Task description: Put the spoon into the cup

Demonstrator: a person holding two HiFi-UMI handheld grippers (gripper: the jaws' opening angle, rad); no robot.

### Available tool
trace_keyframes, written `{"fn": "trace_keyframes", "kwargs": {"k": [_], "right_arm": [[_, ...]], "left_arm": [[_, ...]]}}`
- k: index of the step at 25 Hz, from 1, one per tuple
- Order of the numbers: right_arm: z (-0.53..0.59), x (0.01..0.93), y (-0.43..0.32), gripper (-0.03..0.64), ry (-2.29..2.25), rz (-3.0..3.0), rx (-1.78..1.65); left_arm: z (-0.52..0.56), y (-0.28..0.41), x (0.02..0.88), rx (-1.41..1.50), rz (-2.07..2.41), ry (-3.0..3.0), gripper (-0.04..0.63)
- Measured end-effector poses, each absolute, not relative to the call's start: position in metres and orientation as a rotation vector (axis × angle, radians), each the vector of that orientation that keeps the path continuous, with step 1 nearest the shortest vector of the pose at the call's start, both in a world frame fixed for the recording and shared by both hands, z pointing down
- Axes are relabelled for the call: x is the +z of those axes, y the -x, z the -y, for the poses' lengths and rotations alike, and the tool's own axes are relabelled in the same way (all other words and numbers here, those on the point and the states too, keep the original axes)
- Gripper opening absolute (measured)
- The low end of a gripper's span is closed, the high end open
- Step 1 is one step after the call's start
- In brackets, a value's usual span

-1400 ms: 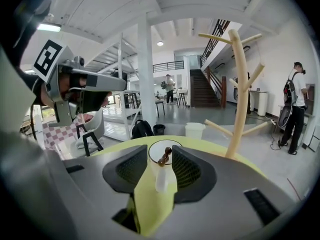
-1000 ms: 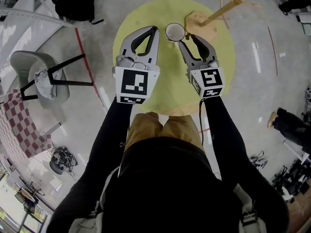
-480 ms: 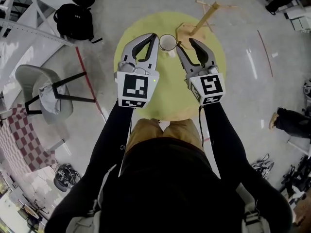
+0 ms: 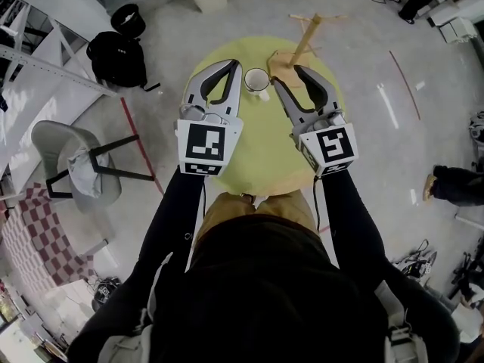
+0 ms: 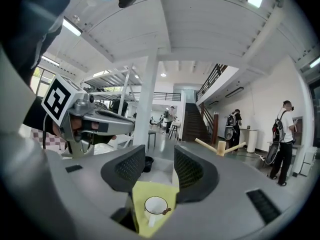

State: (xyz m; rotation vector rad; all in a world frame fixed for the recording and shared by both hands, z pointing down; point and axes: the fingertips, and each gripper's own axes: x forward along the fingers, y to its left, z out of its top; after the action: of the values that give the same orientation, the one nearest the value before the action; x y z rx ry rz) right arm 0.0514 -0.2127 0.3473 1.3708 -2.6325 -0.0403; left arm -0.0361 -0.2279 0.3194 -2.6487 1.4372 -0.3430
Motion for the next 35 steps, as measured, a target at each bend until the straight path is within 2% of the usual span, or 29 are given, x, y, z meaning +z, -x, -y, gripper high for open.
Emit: {"fn": "trace_keyframes", "kwargs": {"k": [12,14,35], "right_arm": [[0.201,0.307,-0.059,0.194,-1.446,2.658,-0.121],[0.2,0.304,-0.06,0.026,-1.449,2.661,-0.133],[0.202,0.306,-0.068,0.026,-1.518,2.633,-0.149]], "left_arm": [[0.221,0.037,0.31,-0.325,-1.417,2.647,0.015],[0.221,0.038,0.309,-0.323,-1.417,2.645,0.015],[0.216,0.027,0.3,-0.267,-1.4,2.646,0.015]]}}
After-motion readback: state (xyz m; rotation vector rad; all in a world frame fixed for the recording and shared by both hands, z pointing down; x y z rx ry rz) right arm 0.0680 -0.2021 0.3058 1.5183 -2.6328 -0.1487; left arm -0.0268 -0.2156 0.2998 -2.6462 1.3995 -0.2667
